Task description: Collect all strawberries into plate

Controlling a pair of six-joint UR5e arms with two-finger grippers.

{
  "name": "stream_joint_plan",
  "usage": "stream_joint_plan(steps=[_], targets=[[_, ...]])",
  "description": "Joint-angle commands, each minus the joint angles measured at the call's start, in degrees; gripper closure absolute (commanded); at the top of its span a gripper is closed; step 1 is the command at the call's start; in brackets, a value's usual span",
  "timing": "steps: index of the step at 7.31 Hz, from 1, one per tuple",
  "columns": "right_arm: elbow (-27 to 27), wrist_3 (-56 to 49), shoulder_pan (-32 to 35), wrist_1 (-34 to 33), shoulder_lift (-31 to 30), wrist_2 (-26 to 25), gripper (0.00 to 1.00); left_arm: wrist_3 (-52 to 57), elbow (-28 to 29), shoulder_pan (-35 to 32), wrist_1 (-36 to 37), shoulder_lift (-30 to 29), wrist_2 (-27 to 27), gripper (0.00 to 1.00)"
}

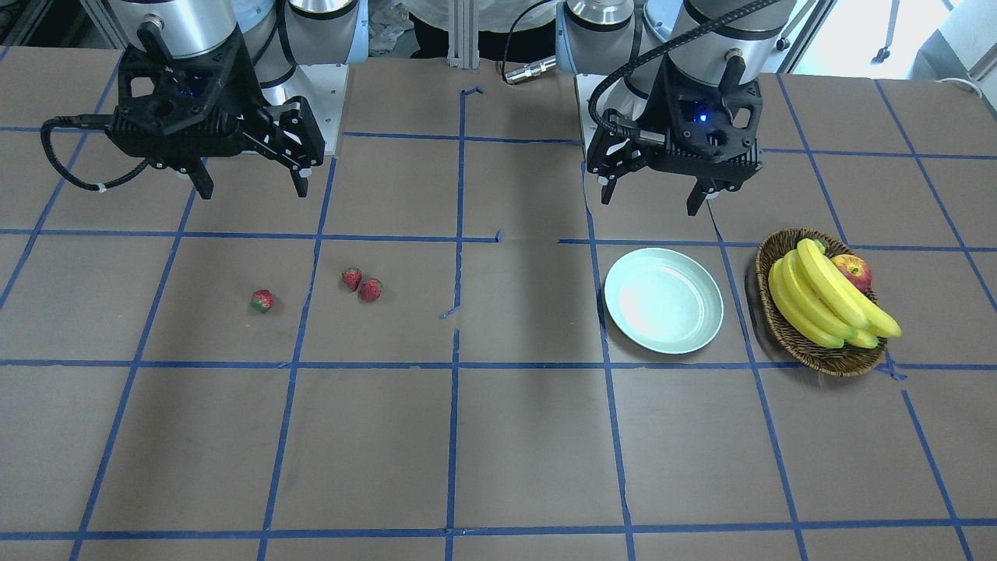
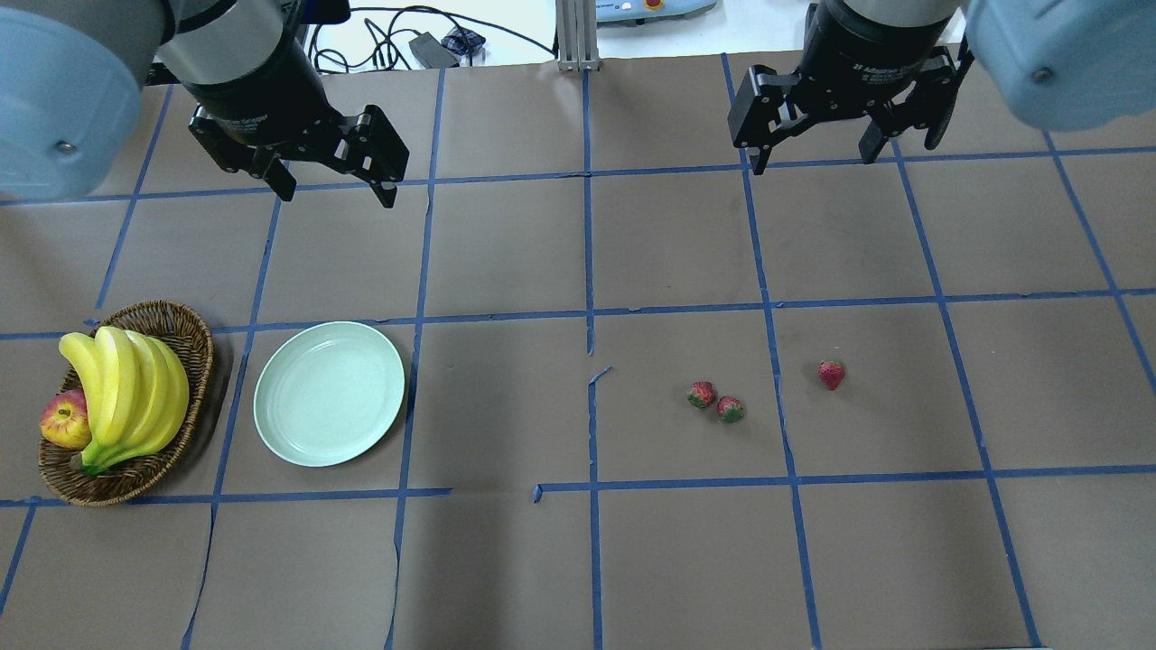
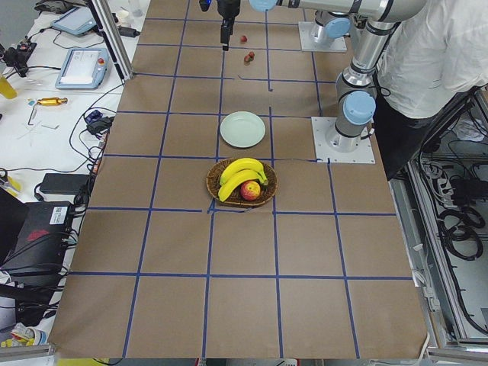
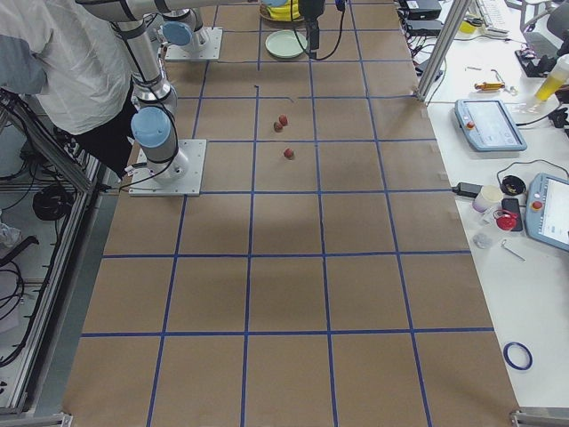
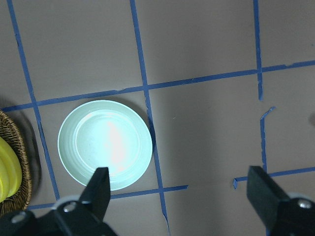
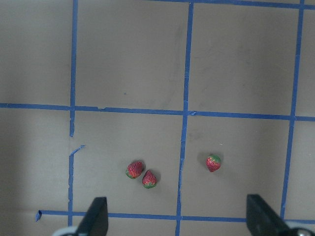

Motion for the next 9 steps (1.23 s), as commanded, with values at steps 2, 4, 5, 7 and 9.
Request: stream_joint_plan(steps=[2, 4, 5, 7, 9], targets=[[-0.3, 0.1, 0.0, 0.4, 0.1, 0.1, 0.0, -0.1, 0.7, 0.0, 0.0, 0.1, -0.7, 0.0], [-0.7, 0.5, 0.0, 0.0, 0.1, 0.2, 0.0, -0.1, 0.9, 0.1, 0.5, -0.3, -1.0, 0.0], [-0.5, 0.7, 0.0, -0.2, 0.5, 0.2, 0.0, 0.0, 1.0, 0.1, 0.6, -0.1, -1.0, 0.0], [-0.5, 0.7, 0.1, 0.2, 0.4, 0.2, 0.0, 0.8, -0.1, 0.2, 0.6, 0.1, -0.9, 0.0], [-0.5, 0.7, 0.2, -0.2, 0.6, 0.2, 0.0, 0.9, 0.5, 0.2, 0.7, 0.6, -0.8, 0.0]])
